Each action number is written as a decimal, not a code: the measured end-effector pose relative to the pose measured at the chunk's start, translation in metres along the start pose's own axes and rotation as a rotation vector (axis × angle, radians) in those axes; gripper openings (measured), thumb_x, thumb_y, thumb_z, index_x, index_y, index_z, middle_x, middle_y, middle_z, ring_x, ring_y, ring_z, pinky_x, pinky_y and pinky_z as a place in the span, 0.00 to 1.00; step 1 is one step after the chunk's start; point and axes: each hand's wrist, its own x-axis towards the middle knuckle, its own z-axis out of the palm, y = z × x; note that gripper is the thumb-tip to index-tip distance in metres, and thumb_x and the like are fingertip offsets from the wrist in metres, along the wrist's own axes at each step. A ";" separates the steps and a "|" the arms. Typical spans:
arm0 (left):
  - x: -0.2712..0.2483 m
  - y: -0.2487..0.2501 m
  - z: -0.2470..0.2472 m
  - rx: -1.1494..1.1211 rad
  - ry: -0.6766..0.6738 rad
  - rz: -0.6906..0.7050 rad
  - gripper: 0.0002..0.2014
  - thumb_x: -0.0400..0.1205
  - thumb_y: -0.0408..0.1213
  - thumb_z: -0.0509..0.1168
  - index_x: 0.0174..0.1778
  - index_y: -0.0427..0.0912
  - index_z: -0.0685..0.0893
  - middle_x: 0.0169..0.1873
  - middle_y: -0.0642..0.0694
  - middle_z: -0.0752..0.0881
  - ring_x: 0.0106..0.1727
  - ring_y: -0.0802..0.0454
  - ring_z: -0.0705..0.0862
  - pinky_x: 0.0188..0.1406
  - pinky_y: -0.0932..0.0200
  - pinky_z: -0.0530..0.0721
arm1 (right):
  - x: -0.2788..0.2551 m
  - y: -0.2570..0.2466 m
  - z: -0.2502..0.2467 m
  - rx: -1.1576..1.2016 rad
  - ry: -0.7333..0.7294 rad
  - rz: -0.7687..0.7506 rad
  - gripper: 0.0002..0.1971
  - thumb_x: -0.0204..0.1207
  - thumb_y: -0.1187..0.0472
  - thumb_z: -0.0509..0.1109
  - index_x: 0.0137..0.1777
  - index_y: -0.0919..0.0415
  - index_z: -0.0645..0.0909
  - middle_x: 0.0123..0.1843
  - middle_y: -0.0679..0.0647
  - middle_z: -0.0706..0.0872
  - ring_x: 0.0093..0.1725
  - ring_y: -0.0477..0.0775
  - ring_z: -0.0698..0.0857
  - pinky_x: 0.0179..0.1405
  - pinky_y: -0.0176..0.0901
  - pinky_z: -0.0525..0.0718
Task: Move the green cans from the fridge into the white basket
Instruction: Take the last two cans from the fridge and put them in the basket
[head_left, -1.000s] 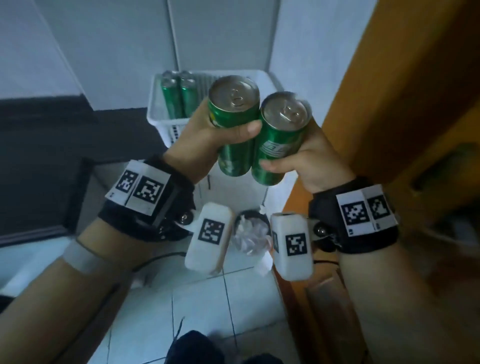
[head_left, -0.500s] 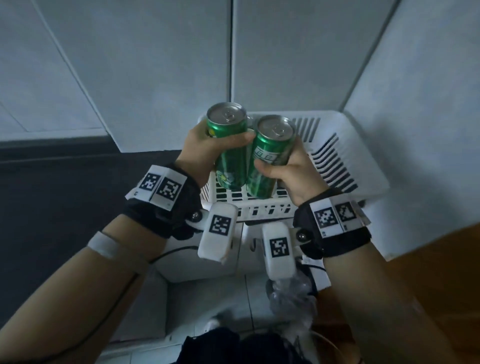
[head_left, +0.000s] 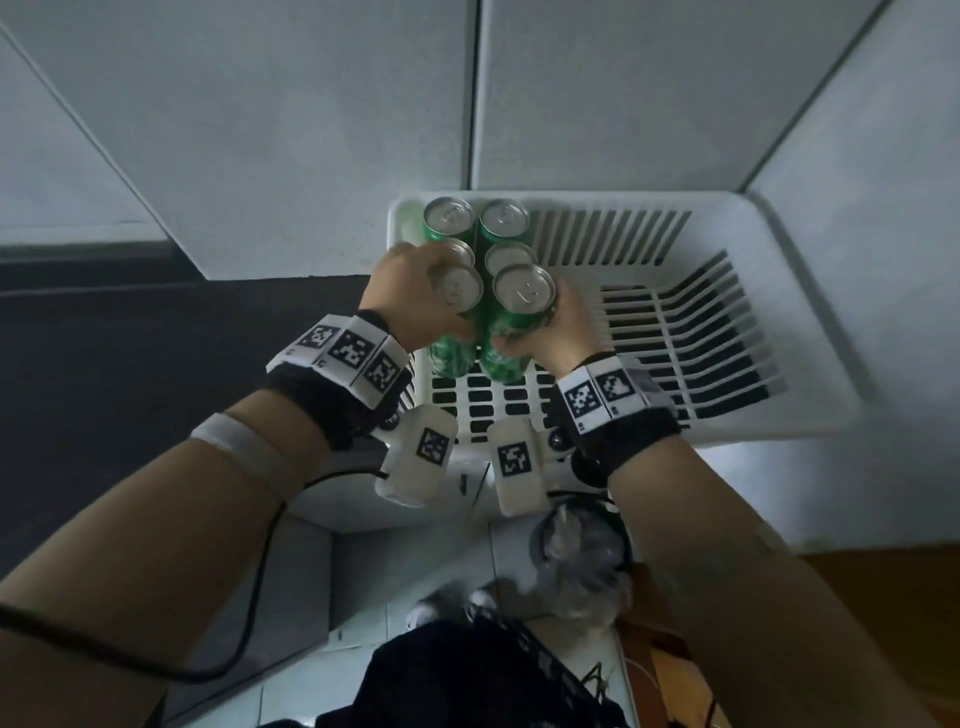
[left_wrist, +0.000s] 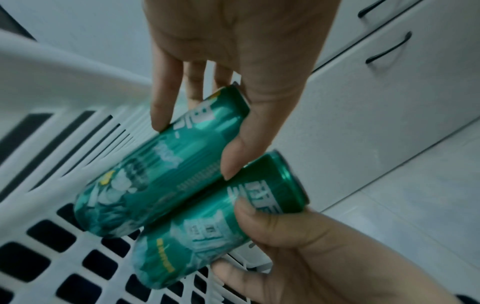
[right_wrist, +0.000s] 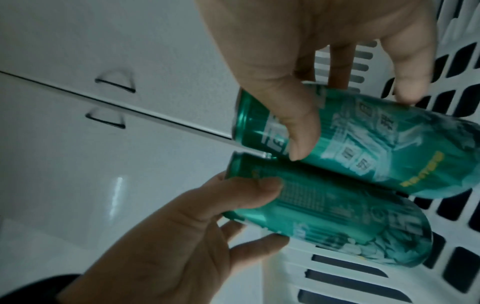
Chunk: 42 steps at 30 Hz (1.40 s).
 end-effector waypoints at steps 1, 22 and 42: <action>0.002 -0.001 0.001 0.041 -0.013 -0.002 0.38 0.58 0.35 0.81 0.65 0.46 0.78 0.53 0.46 0.71 0.50 0.50 0.73 0.51 0.62 0.73 | 0.002 0.002 0.001 -0.012 -0.005 0.000 0.36 0.52 0.74 0.82 0.63 0.69 0.74 0.64 0.64 0.83 0.65 0.60 0.80 0.67 0.54 0.79; 0.005 -0.009 0.009 0.061 -0.139 -0.011 0.33 0.58 0.26 0.80 0.58 0.46 0.79 0.60 0.43 0.64 0.54 0.47 0.69 0.54 0.61 0.77 | 0.005 0.000 0.004 -0.107 -0.095 0.107 0.53 0.56 0.83 0.73 0.76 0.48 0.53 0.80 0.51 0.57 0.72 0.60 0.70 0.51 0.55 0.86; -0.003 0.087 0.013 -0.198 -0.105 0.325 0.15 0.69 0.33 0.73 0.50 0.47 0.82 0.40 0.50 0.78 0.42 0.54 0.78 0.44 0.57 0.79 | -0.058 -0.029 -0.065 0.291 0.093 0.147 0.32 0.70 0.73 0.70 0.73 0.56 0.66 0.59 0.56 0.79 0.63 0.57 0.78 0.65 0.57 0.78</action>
